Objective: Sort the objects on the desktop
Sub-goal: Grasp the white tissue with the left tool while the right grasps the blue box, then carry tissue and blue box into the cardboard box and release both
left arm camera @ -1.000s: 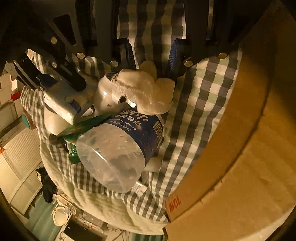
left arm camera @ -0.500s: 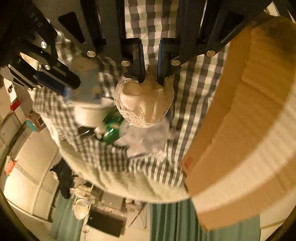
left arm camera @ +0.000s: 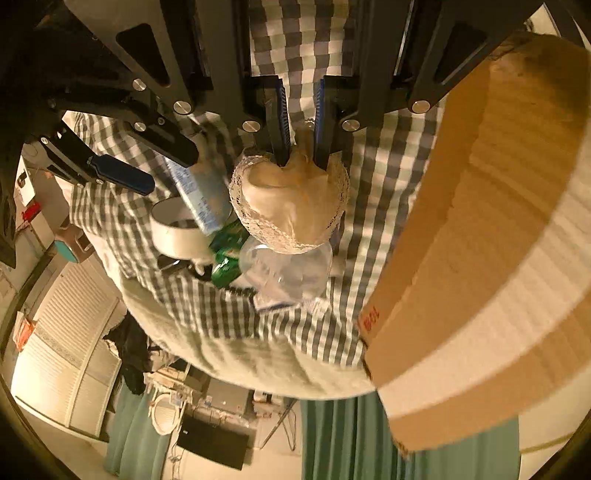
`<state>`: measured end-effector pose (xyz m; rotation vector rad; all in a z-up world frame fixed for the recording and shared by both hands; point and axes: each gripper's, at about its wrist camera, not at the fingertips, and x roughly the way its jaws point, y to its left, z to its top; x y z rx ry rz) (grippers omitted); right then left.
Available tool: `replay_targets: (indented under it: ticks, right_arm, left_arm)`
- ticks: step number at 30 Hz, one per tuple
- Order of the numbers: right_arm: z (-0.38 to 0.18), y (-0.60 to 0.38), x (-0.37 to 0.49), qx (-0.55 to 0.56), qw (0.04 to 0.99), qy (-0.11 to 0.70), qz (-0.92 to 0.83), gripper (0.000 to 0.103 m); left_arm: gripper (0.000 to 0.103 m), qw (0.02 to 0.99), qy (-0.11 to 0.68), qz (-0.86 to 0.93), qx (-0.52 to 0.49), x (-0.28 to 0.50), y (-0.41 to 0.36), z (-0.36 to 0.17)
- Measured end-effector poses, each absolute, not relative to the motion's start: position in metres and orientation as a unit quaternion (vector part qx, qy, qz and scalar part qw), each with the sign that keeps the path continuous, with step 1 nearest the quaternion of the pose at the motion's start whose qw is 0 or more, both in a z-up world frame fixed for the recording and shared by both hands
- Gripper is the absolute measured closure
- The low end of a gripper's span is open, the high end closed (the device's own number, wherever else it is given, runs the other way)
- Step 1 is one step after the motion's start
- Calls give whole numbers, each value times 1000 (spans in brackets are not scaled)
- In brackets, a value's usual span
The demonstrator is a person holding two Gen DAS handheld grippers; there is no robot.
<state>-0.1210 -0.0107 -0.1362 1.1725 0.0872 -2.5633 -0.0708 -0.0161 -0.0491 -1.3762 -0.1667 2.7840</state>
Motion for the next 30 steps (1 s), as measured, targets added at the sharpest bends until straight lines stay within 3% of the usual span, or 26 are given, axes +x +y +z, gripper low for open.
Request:
replay_targets:
  ticks: [3, 4, 5, 9, 17, 30]
  right_arm:
    - [-144, -19, -129, 422, 163, 48, -890, 50]
    - [-149, -22, -132, 429, 160, 58, -887, 62]
    - [-153, -24, -136, 436, 158, 63, -884, 83]
    - [-154, -22, -134, 434, 153, 60, -886, 85]
    - [-98, -15, -96, 358, 147, 55, -920, 85]
    - [21, -70, -55, 261, 196, 108, -939, 85]
  left_arm:
    - [91, 16, -54, 891, -450, -73, -16, -55]
    - [91, 17, -53, 891, -451, -72, -16, -56]
    - [91, 17, -52, 891, -451, -72, -16, -56]
    - [91, 21, -48, 897, -439, -67, -15, -50]
    - [91, 32, -31, 926, -374, -50, -11, -5]
    - [91, 18, -68, 957, -283, -31, -73, 122]
